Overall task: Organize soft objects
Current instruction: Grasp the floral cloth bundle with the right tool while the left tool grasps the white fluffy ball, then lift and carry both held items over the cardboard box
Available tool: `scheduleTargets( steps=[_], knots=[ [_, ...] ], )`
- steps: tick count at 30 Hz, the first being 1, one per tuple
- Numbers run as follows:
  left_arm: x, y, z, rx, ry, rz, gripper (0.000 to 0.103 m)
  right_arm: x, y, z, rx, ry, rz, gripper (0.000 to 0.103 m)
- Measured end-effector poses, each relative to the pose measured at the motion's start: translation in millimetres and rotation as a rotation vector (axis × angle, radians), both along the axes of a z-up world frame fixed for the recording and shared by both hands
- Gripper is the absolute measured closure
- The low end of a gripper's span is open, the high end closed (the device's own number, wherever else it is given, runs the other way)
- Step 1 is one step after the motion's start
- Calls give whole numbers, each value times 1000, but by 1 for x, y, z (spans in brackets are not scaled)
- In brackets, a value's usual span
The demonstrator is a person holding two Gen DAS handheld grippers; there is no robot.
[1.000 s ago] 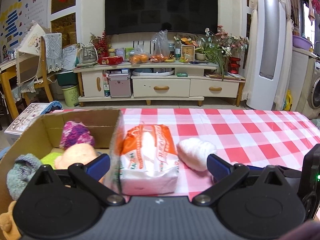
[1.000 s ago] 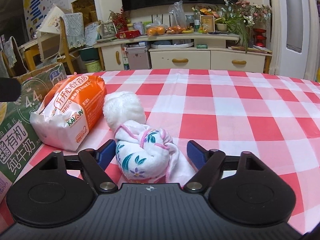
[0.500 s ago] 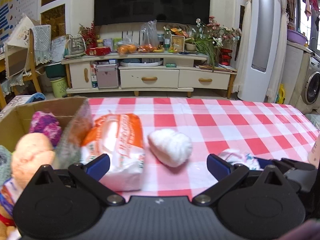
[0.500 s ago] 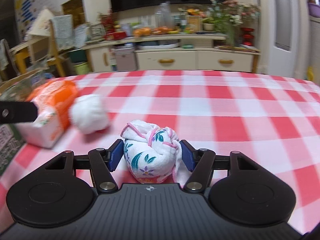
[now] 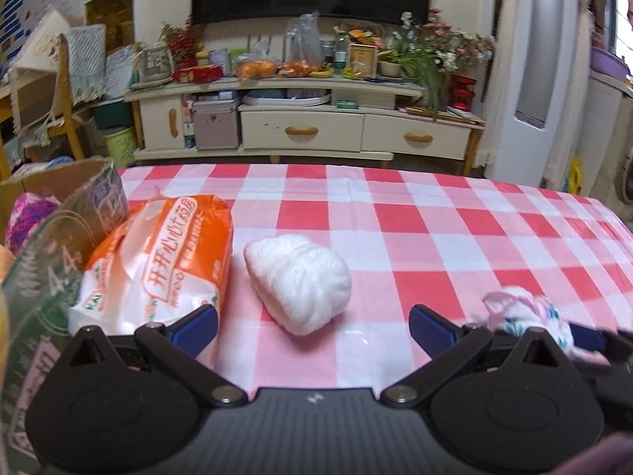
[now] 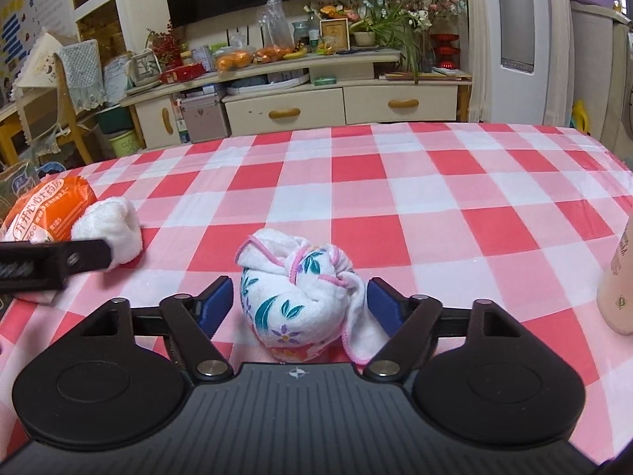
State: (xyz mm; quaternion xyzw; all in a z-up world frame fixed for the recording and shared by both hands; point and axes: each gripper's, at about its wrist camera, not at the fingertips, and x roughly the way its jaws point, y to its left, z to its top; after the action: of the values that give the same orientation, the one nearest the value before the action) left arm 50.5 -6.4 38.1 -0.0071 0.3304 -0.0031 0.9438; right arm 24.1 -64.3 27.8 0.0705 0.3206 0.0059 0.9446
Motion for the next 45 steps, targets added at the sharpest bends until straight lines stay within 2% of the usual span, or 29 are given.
scheduleTargets(
  steps=[7,12,14,16,17,18,20,21,22,27,33,37,45],
  knots=[
    [29,-4,-15,-33,8,94,1,1,-3,2,-8,13,-1,2],
    [43,-14,-20,9,-5,121,3,3,-6,2,14,26,-6,0],
    [47,-16,-19,16,-13,128,11,4,-6,1,11,30,-7,0],
    [51,-17,-19,27,-8,129,25,4,-6,1,11,33,-7,0],
    [54,-17,-20,32,2,133,26,5,-7,1,13,34,-6,0],
    [54,-15,-21,34,10,142,31,5,-7,1,15,36,-4,0],
    [53,-12,-21,36,7,146,42,5,-8,1,16,36,-2,0],
    [53,-12,-21,38,8,141,53,5,-8,1,18,35,-2,0],
    [51,-13,-22,37,12,133,56,4,-9,2,21,33,-1,0],
    [45,-12,-23,-12,37,116,59,4,-10,2,17,34,16,5],
    [28,-15,-23,-8,54,83,59,2,-8,2,7,24,50,22],
    [14,-16,-23,9,70,61,59,1,-4,3,-24,14,70,26],
    [-12,-10,-19,3,112,26,59,-3,-12,2,13,12,71,29]
  ],
)
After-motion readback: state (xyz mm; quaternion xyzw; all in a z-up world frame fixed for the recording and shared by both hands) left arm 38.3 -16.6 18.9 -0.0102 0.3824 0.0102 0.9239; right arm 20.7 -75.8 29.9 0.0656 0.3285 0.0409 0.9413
